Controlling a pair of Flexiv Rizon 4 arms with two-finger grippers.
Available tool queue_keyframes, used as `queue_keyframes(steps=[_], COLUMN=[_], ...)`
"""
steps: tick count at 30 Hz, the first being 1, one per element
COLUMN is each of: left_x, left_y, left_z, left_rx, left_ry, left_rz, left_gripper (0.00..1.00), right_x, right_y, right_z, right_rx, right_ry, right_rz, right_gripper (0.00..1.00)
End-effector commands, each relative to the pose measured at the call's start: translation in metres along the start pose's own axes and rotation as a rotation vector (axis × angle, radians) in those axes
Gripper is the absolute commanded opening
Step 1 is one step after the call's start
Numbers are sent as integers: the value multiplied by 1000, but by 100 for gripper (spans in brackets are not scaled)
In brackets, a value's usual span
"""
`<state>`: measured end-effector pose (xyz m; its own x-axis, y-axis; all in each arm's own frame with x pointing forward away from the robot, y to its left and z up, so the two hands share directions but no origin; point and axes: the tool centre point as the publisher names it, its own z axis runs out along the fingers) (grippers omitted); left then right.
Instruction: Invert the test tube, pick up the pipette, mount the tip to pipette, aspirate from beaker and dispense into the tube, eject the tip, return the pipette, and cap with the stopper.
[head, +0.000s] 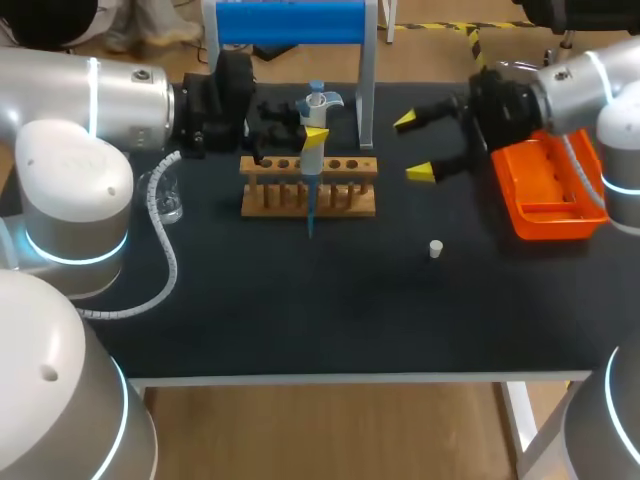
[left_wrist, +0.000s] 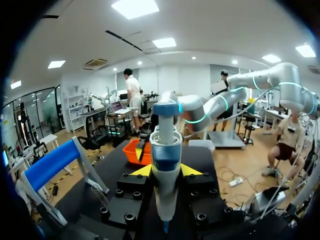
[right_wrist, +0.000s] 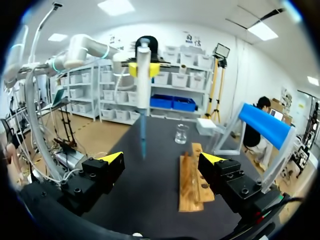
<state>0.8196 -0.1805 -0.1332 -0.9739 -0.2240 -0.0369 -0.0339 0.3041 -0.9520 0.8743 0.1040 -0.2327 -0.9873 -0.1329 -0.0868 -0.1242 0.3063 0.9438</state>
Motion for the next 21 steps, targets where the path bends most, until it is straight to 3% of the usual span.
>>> queue_keyframes(steps=[1,21], left_x=[0,0], left_y=[0,0], left_z=[0,0], left_rx=[4,4], left_ry=[-1,-1], left_rz=[2,2], left_gripper=[0,0], right_x=[3,38], right_y=[3,53], right_z=[8,37], right_rx=[-31,-198], right_ry=[19,7], right_rz=[-7,21], right_gripper=[100,100])
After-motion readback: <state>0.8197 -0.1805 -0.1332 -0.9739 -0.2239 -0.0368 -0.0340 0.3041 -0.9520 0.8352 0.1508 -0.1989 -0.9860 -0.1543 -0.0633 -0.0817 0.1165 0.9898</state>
